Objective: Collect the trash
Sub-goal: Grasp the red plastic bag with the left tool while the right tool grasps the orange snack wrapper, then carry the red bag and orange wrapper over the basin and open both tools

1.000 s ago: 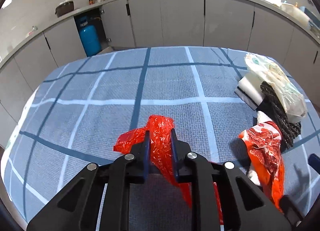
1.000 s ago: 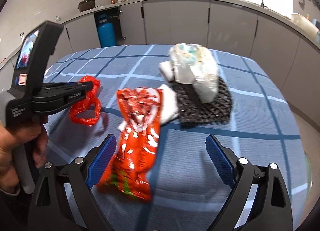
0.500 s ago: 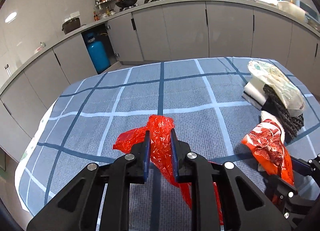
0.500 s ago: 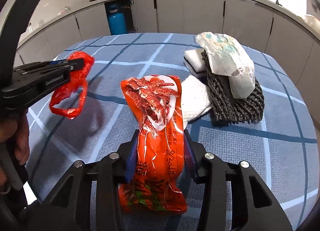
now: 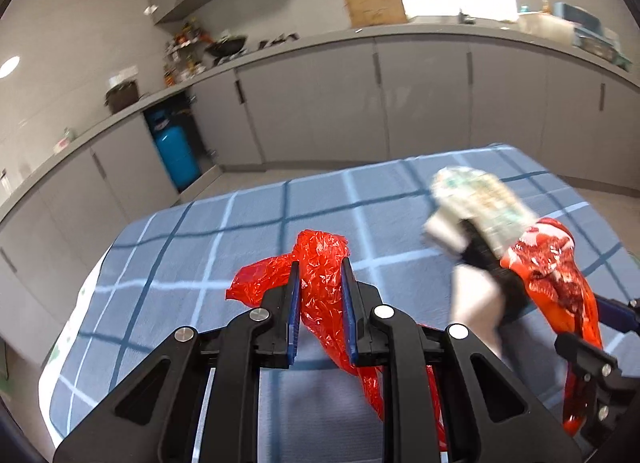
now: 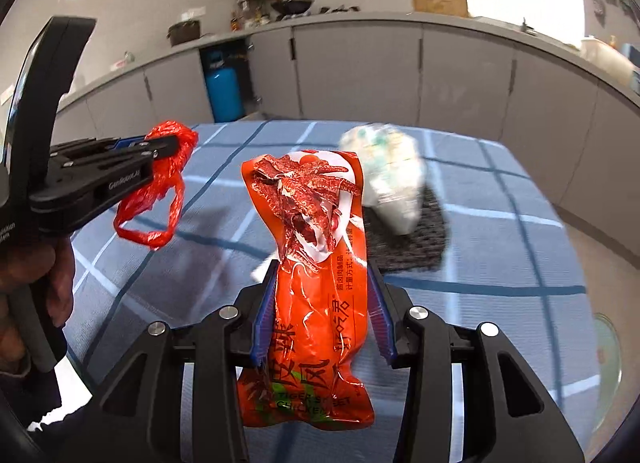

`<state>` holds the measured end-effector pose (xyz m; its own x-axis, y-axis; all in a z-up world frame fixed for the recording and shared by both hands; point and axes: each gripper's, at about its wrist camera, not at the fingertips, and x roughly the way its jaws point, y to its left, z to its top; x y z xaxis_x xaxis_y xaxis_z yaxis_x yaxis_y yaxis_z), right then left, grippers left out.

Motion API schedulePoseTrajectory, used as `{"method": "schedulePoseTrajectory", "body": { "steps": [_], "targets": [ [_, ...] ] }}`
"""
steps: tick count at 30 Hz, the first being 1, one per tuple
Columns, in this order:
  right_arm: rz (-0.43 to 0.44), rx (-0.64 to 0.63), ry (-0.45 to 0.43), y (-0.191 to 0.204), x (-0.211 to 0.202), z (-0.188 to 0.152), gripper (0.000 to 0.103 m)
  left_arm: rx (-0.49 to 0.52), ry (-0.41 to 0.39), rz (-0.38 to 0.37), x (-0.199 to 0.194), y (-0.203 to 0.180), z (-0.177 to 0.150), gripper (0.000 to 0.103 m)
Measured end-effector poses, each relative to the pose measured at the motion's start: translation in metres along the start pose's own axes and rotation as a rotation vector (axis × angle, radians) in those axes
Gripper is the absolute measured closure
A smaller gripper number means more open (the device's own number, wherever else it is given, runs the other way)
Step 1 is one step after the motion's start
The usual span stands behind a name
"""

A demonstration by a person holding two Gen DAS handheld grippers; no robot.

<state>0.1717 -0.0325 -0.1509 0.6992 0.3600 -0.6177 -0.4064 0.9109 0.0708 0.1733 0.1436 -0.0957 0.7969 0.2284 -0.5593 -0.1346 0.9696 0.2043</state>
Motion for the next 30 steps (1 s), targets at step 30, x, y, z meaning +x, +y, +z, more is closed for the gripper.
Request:
{"method": "schedulePoseTrajectory", "body": {
  "steps": [30],
  "targets": [
    [-0.382, 0.371, -0.058, -0.234, -0.092, -0.072, 0.061, 0.350, -0.155, -0.407, -0.042, -0.257, 0.048, 0.084]
  ]
}}
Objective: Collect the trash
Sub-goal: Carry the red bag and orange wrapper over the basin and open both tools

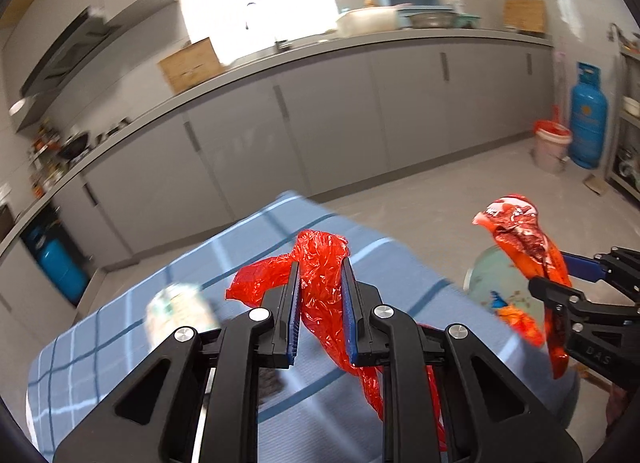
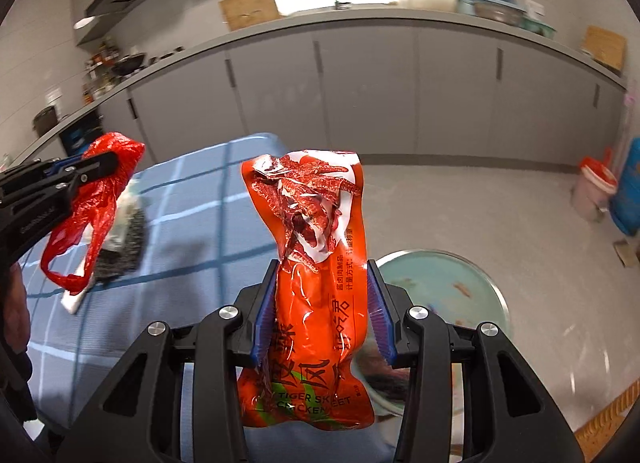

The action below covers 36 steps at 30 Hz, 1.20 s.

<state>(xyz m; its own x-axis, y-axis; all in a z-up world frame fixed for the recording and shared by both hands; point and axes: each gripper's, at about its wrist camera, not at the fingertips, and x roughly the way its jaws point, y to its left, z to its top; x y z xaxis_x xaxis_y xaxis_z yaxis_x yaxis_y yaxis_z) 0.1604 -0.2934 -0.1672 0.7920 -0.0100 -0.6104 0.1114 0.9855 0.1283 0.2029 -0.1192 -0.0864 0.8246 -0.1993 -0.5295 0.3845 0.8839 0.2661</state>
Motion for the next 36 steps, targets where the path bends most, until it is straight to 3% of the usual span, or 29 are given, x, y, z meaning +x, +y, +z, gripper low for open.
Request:
{"method": "schedulePoseTrajectory", "body": {
  "steps": [11, 19, 21, 23, 24, 26, 31, 36],
  "targets": [
    [-0.133, 0.119, 0.003, -0.087, 0.006, -0.005, 0.060, 0.070, -0.023, -0.165, 0.025, -0.079, 0.020, 0.084],
    [-0.143, 0.149, 0.042, -0.108, 0.027, -0.014, 0.060, 0.108, 0.002, -0.269, 0.044, -0.122, 0.025, 0.082],
    [-0.140, 0.156, 0.051, -0.111, 0.033, -0.017, 0.058, 0.117, -0.004, -0.278, 0.046, -0.129, 0.023, 0.074],
    [-0.134, 0.164, 0.041, -0.114, 0.037, -0.020, 0.052, 0.119, -0.004, -0.282, 0.049, -0.135, 0.022, 0.036],
    [-0.146, 0.170, 0.032, -0.118, 0.038, -0.022, 0.041, 0.119, -0.011, -0.261, 0.050, -0.136, 0.021, 0.029],
    [-0.154, 0.181, 0.024, -0.122, 0.039, -0.023, 0.035, 0.120, -0.014, -0.241, 0.053, -0.137, 0.019, 0.025],
    [-0.162, 0.194, 0.036, -0.126, 0.042, -0.027, 0.035, 0.110, 0.029, -0.216, 0.062, -0.130, 0.013, 0.025],
    [-0.138, 0.191, 0.055, -0.118, 0.045, -0.032, 0.034, 0.103, 0.016, -0.162, 0.056, -0.116, 0.009, 0.015]
  ]
}}
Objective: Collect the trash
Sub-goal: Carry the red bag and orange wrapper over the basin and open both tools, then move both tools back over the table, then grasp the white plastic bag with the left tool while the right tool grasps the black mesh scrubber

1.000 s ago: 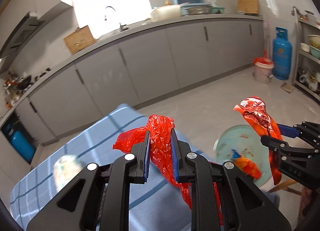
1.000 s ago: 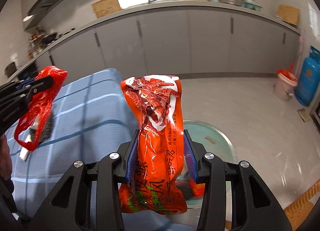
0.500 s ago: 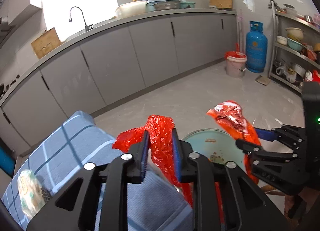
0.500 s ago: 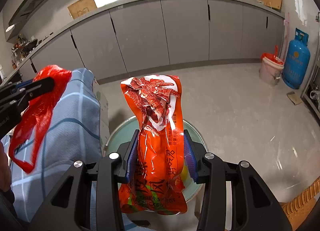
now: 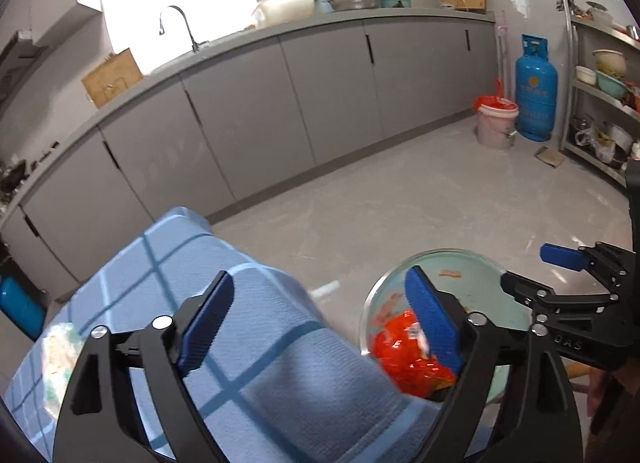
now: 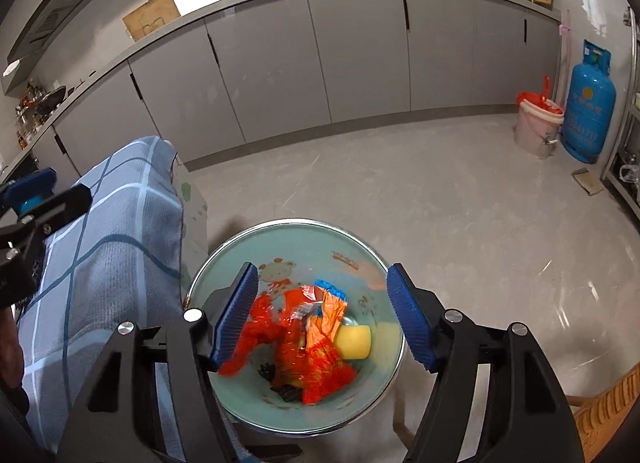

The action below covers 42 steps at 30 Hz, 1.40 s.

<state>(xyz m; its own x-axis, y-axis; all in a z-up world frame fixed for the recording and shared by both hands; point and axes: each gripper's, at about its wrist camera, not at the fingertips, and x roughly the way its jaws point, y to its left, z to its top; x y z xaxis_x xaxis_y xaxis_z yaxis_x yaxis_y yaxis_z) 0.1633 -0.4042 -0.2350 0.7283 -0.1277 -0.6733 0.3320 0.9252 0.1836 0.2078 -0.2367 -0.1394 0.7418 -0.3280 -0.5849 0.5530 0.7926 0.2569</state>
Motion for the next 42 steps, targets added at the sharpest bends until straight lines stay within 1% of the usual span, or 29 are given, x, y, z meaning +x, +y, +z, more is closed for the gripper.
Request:
{"method": "schedulePoseTrajectory", "body": {
  "steps": [3, 8, 12, 15, 18, 22, 24, 25, 27, 29, 30, 31, 32, 33, 35, 36, 37, 38, 39, 40, 42],
  "targets": [
    [0.016, -0.009, 0.016, 0.009, 0.003, -0.003, 0.034, -0.009, 0.016, 0.026, -0.003, 0.011, -0.004, 0.015],
    [0.046, -0.044, 0.024, 0.032, 0.003, -0.006, 0.031, -0.036, 0.040, 0.097, -0.012, 0.040, -0.016, 0.015],
    [0.075, -0.077, 0.023, 0.053, 0.000, -0.006, 0.027, -0.078, 0.055, 0.195, -0.021, 0.073, -0.026, 0.015],
    [0.097, -0.101, 0.024, 0.070, -0.002, -0.005, 0.027, -0.129, 0.081, 0.283, -0.026, 0.107, -0.037, 0.015],
    [0.122, -0.131, 0.022, 0.089, -0.006, -0.007, 0.025, -0.209, 0.114, 0.396, -0.033, 0.154, -0.051, 0.015],
    [0.158, -0.168, 0.021, 0.117, -0.012, -0.010, 0.022, -0.325, 0.132, 0.514, -0.046, 0.210, -0.069, 0.015],
    [0.180, -0.186, 0.023, 0.131, -0.015, -0.011, 0.021, -0.374, 0.147, 0.526, -0.047, 0.232, -0.075, 0.014],
    [0.191, -0.196, 0.023, 0.139, -0.016, -0.011, 0.021, -0.381, 0.151, 0.525, -0.047, 0.237, -0.077, 0.014],
    [0.213, -0.214, 0.021, 0.155, -0.019, -0.013, 0.018, -0.393, 0.163, 0.504, -0.039, 0.245, -0.079, 0.014],
    [0.243, -0.239, 0.018, 0.174, -0.024, -0.014, 0.018, -0.407, 0.201, 0.450, -0.025, 0.249, -0.082, 0.014],
    [0.252, -0.250, 0.016, 0.180, -0.026, -0.014, 0.018, -0.425, 0.213, 0.412, -0.021, 0.250, -0.085, 0.016],
    [0.259, -0.264, 0.012, 0.188, -0.028, -0.014, 0.017, -0.441, 0.230, 0.386, -0.016, 0.253, -0.089, 0.029],
    [0.264, -0.274, 0.008, 0.194, -0.030, -0.015, 0.016, -0.446, 0.243, 0.364, -0.012, 0.254, -0.093, 0.064],
    [0.269, -0.283, 0.005, 0.198, -0.032, -0.015, 0.015, -0.453, 0.251, 0.332, -0.011, 0.255, -0.096, 0.077],
    [0.276, -0.295, 0.002, 0.206, -0.035, -0.016, 0.015, -0.484, 0.241, 0.276, -0.018, 0.263, -0.100, 0.094],
    [0.279, -0.298, 0.004, 0.209, -0.035, -0.016, 0.015, -0.487, 0.229, 0.264, -0.024, 0.265, -0.102, 0.095],
    [0.282, -0.300, 0.005, 0.211, -0.035, -0.017, 0.015, -0.484, 0.202, 0.269, -0.036, 0.269, -0.102, 0.096],
    [0.284, -0.303, 0.007, 0.213, -0.035, -0.018, 0.015, -0.475, 0.172, 0.291, -0.052, 0.273, -0.102, 0.096],
    [0.287, -0.306, 0.010, 0.216, -0.035, -0.019, 0.015, -0.473, 0.155, 0.298, -0.059, 0.276, -0.101, 0.096],
    [0.289, -0.310, 0.013, 0.219, -0.035, -0.020, 0.015, -0.475, 0.125, 0.311, -0.074, 0.282, -0.101, 0.096],
    [0.298, -0.318, 0.019, 0.226, -0.034, -0.021, 0.015, -0.471, 0.092, 0.350, -0.095, 0.291, -0.100, 0.096]
  ]
}}
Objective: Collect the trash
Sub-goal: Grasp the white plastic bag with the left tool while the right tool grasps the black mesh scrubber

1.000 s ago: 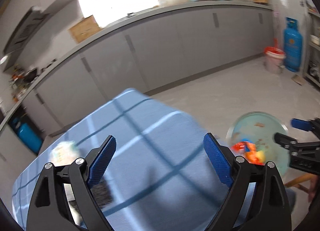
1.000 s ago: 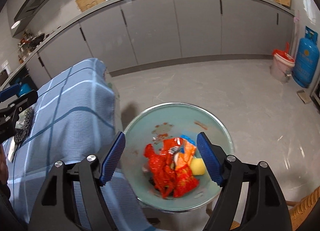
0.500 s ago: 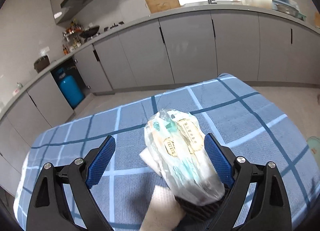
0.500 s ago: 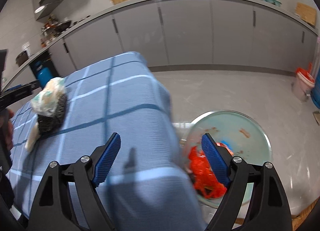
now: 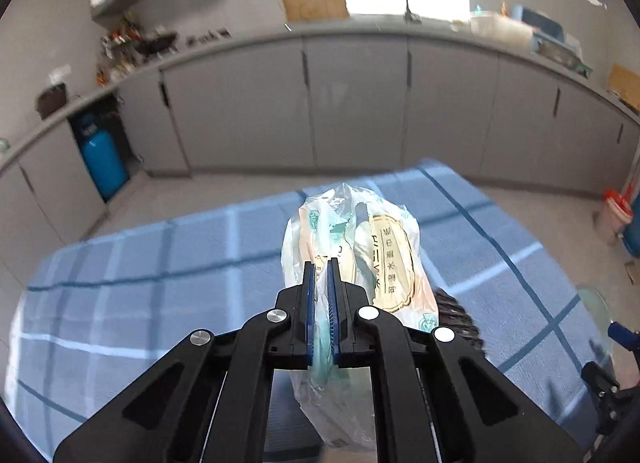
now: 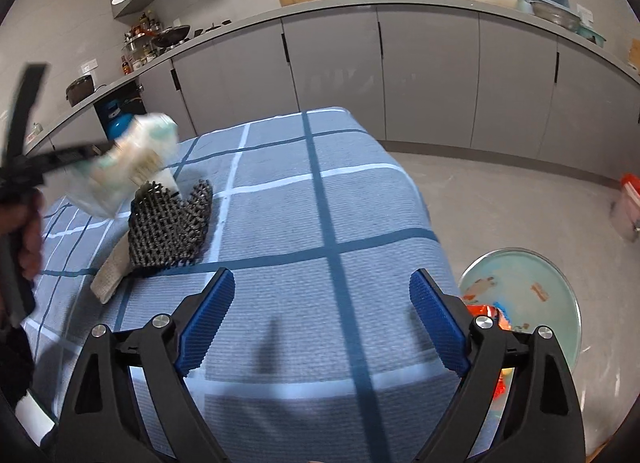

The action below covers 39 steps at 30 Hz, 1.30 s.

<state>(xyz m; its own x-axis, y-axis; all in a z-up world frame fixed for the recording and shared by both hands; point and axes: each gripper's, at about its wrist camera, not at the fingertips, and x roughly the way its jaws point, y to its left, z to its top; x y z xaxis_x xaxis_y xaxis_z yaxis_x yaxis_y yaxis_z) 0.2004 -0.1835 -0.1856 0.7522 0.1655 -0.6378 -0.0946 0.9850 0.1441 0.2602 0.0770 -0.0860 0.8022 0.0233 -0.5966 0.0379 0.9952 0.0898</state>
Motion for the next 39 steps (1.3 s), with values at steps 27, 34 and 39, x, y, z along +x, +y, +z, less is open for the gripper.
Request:
{"method": "schedulePoseTrajectory", "body": {
  "steps": [27, 34, 39],
  "targets": [
    [0.105, -0.146, 0.171, 0.113, 0.108, 0.030, 0.089, -0.090, 0.062, 0.153, -0.015, 0.075, -0.068, 0.096],
    [0.134, -0.147, 0.069, 0.112, 0.067, 0.038, 0.091, -0.086, 0.028, 0.126, -0.028, 0.062, -0.061, 0.096],
    [0.133, -0.137, 0.012, 0.102, 0.043, 0.041, 0.091, -0.065, 0.011, 0.107, -0.035, 0.045, -0.055, 0.096]
  ]
}}
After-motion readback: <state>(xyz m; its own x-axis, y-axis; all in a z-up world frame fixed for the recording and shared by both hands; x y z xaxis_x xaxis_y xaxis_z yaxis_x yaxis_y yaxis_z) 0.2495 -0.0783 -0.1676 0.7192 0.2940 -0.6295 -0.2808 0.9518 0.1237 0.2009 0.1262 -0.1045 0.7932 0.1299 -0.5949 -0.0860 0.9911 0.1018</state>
